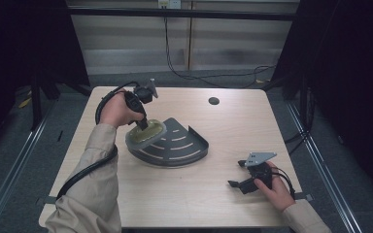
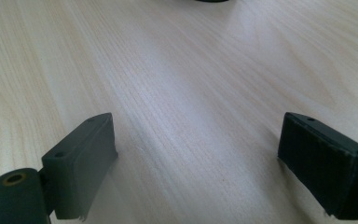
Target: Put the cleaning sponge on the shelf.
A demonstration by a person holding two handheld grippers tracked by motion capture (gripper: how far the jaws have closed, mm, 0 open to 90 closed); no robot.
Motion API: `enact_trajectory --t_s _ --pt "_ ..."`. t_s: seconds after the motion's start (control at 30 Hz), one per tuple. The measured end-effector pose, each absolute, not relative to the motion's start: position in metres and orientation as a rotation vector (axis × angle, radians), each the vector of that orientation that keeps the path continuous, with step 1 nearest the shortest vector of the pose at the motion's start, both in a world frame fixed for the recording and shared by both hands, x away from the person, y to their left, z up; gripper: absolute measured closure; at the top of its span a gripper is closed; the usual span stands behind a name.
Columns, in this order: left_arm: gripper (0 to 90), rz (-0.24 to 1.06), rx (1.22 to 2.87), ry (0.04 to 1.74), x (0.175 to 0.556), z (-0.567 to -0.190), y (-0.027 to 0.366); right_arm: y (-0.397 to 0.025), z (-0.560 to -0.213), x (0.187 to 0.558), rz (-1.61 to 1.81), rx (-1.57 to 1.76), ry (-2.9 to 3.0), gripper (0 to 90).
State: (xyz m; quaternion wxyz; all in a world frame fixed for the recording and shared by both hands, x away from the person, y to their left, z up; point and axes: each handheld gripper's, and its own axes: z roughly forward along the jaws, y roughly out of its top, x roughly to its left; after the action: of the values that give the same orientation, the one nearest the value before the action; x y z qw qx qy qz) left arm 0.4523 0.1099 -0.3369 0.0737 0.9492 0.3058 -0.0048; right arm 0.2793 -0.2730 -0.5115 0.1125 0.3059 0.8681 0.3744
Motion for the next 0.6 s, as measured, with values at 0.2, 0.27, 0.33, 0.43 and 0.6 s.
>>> enact_trajectory --t_s 0.2,0.27,0.33,0.43,0.6 --pt "71.0 -0.018 2.839 0.941 0.456 -0.342 0.103 -0.273 -0.511 0.279 1.098 0.9 2.548 10.7" --pt "71.0 -0.018 2.834 0.949 0.457 -0.345 0.102 -0.273 -0.511 0.279 1.098 0.9 2.548 10.7" --pt "71.0 -0.014 2.832 0.957 0.459 -0.348 0.101 -0.273 -0.512 0.279 1.099 0.897 2.547 10.7" --pt "71.0 -0.018 2.832 0.973 0.461 -0.354 0.102 -0.273 -0.512 0.279 1.099 0.897 2.548 10.7" --pt "71.0 -0.015 2.831 0.985 0.465 -0.367 0.102 -0.273 -0.512 0.279 1.101 0.897 2.546 10.7"
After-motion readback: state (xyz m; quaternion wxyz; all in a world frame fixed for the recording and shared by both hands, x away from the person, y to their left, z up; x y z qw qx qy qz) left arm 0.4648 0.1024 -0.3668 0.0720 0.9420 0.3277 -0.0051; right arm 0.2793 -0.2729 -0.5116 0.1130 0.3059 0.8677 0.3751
